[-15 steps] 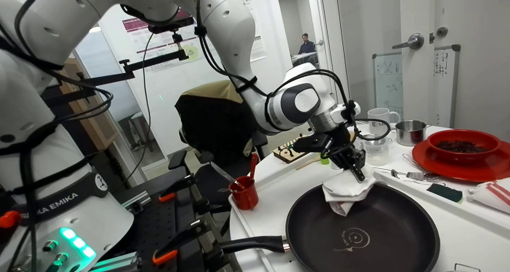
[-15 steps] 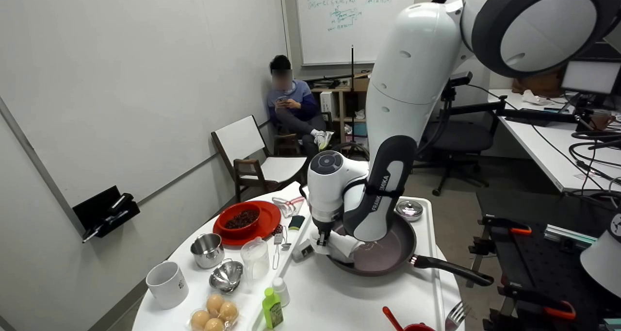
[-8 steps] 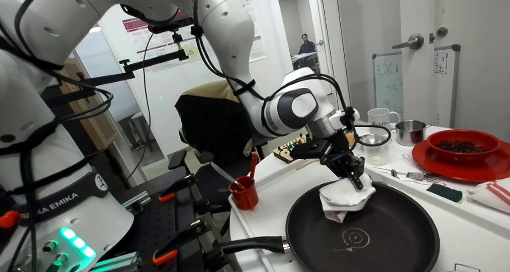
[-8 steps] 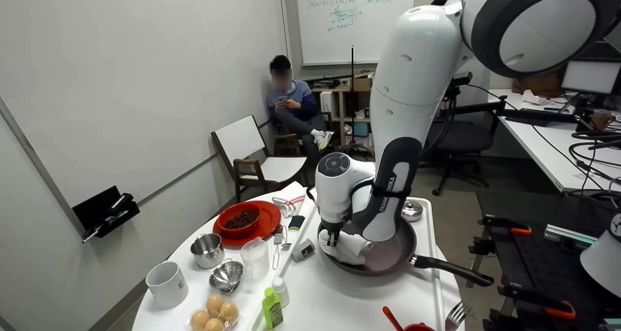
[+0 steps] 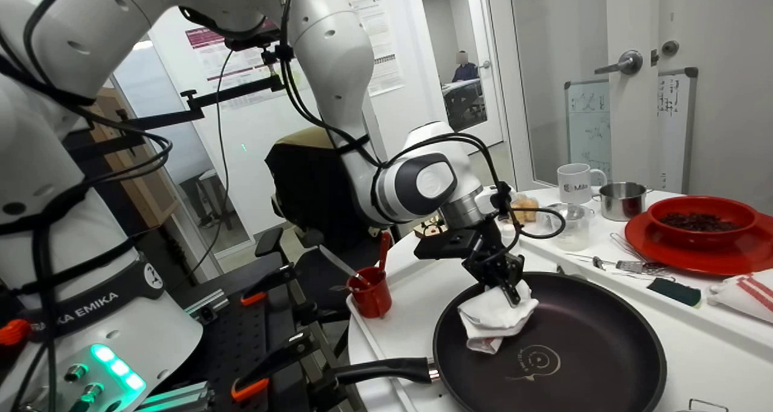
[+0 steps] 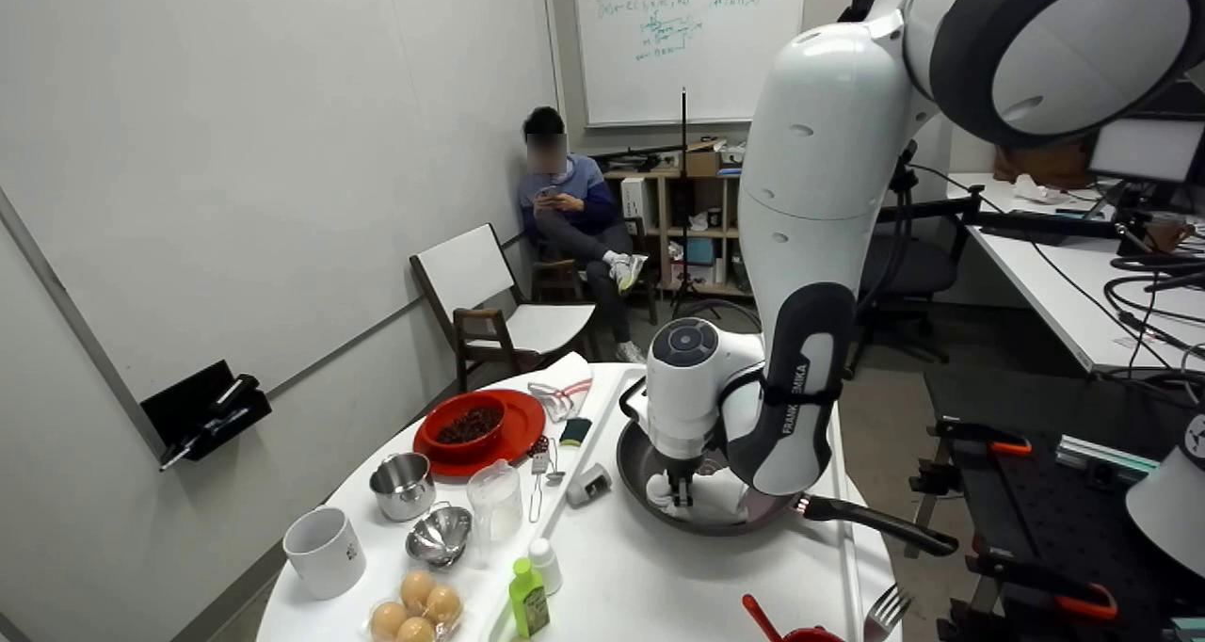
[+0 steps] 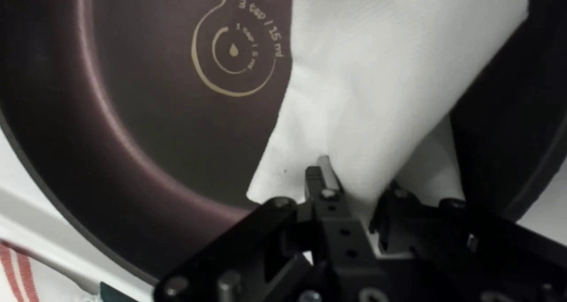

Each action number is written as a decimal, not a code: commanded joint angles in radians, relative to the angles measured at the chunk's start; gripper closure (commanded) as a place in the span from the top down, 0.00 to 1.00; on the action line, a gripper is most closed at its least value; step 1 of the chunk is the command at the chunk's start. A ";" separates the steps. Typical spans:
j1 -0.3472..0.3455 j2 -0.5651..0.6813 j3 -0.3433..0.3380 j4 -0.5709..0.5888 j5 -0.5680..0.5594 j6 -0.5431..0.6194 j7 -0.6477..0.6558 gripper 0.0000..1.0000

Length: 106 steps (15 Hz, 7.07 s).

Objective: Use the towel to wipe the pan

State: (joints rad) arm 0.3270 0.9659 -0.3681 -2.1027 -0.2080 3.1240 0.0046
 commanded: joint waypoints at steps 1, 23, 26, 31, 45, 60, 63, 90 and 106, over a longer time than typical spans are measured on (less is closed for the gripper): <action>0.015 -0.049 0.005 -0.076 -0.017 0.026 -0.054 0.08; -0.016 -0.037 -0.131 -0.133 0.007 0.007 -0.089 0.08; -0.017 -0.036 -0.130 -0.132 0.006 0.007 -0.089 0.16; 0.020 -0.014 -0.140 -0.137 0.008 0.014 -0.077 0.08; -0.058 0.141 -0.213 -0.012 0.038 0.026 -0.071 0.08; -0.034 0.239 -0.206 0.162 0.074 0.005 0.067 0.08; 0.004 0.243 -0.205 0.161 0.077 0.008 0.081 0.08; 0.244 0.197 -0.185 -0.097 0.183 0.338 -0.167 0.08; -0.036 0.290 -0.234 0.124 0.289 0.293 -0.128 0.08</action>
State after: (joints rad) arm 0.3067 1.2074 -0.5796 -2.0079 0.0400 3.4353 -0.1248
